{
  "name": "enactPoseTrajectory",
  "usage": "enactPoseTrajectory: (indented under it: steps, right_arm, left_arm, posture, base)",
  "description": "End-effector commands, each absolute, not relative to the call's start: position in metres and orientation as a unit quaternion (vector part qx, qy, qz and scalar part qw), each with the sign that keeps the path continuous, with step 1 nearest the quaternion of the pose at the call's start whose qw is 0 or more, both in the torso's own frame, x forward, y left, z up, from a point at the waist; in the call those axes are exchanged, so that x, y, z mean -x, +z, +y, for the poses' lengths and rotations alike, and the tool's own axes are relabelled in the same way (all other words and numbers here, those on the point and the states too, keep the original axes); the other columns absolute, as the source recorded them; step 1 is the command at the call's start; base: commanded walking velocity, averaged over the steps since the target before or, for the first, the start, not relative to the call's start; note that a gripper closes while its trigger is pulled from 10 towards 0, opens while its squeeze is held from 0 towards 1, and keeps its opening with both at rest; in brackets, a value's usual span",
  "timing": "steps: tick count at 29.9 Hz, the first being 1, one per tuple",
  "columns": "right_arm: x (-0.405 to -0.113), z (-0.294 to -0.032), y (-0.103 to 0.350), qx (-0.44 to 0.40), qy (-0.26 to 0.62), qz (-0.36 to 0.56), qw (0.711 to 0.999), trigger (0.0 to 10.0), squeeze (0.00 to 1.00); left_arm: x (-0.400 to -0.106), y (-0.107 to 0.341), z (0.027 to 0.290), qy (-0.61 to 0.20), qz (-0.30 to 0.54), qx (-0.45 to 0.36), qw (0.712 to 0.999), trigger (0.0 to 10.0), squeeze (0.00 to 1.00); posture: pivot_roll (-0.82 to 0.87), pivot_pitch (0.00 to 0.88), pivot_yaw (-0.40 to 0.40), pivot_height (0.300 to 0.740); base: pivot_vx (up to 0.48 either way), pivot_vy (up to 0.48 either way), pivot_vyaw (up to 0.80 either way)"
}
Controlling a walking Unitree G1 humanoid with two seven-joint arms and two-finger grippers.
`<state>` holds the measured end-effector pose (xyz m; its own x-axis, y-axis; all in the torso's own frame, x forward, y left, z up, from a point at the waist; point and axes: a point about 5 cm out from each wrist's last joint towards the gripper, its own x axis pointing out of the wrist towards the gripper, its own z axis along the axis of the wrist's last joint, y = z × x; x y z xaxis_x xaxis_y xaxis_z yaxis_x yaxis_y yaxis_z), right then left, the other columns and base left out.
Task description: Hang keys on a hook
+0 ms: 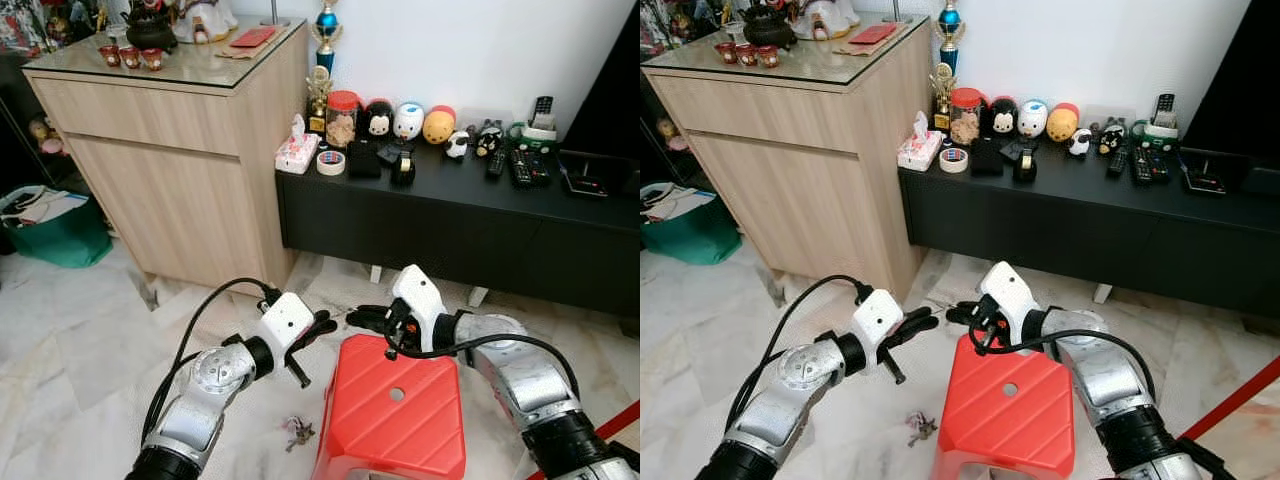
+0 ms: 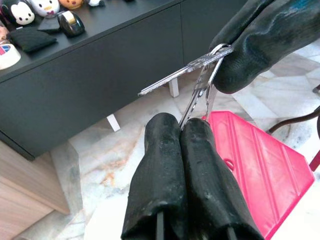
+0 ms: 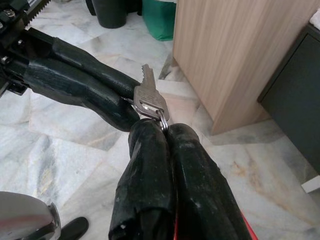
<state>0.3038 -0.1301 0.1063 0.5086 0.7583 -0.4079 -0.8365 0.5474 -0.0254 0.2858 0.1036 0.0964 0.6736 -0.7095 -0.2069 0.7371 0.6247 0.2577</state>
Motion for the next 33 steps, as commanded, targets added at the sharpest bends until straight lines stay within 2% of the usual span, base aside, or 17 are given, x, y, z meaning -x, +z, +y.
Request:
enactPoseTrajectory:
  steps: [1,8,9,13,14,15,25,33]
  right_arm:
    - [-0.303,-0.135,0.098,0.122,0.453,0.202,0.859,10.0,0.00]
    - [-0.303,-0.135,0.097,0.114,0.454,0.203,0.860,10.0,0.00]
    - [-0.303,-0.135,0.097,0.113,0.454,0.203,0.860,10.0,1.00]
    - [-0.304,-0.135,0.097,0.115,0.452,0.203,0.861,10.0,1.00]
    - [-0.305,-0.136,0.097,0.115,0.447,0.203,0.863,10.0,0.92]
    - [-0.306,-0.137,0.099,0.114,0.443,0.201,0.866,10.0,0.00]
    - [-0.320,-0.145,0.107,0.071,0.383,0.184,0.902,10.0,0.00]
    - [-0.325,-0.166,0.085,0.060,0.297,0.222,0.927,10.0,0.00]
  left_arm:
    - [-0.287,0.103,0.105,-0.398,0.028,-0.163,0.902,0.0,0.00]
    - [-0.287,0.103,0.104,-0.399,0.028,-0.163,0.902,0.0,0.00]
    - [-0.287,0.103,0.104,-0.400,0.029,-0.163,0.902,0.0,0.00]
    - [-0.287,0.103,0.104,-0.400,0.029,-0.163,0.901,0.0,0.00]
    - [-0.287,0.103,0.104,-0.400,0.030,-0.163,0.901,0.0,0.00]
    - [-0.287,0.103,0.104,-0.400,0.031,-0.163,0.901,0.0,0.00]
    - [-0.286,0.100,0.104,-0.403,0.039,-0.162,0.900,0.0,0.00]
    - [-0.284,0.095,0.114,-0.389,0.057,-0.159,0.906,0.0,0.00]
  posture:
    - [-0.03,0.000,-0.031,0.734]
    - [-0.03,0.000,-0.031,0.734]
    - [-0.03,0.000,-0.031,0.734]
    - [-0.03,0.000,-0.031,0.734]
    - [-0.03,0.000,-0.031,0.734]
    - [-0.03,0.000,-0.031,0.734]
    - [-0.03,0.000,-0.030,0.734]
    - [-0.03,0.000,-0.029,0.734]
  base:
    - [0.000,0.000,0.00]
    - [0.000,0.000,0.00]
    - [0.000,0.000,0.00]
    - [0.000,0.000,0.00]
    - [0.000,0.000,0.00]
    - [0.000,0.000,0.00]
    - [0.000,0.000,0.00]
    - [0.000,0.000,0.00]
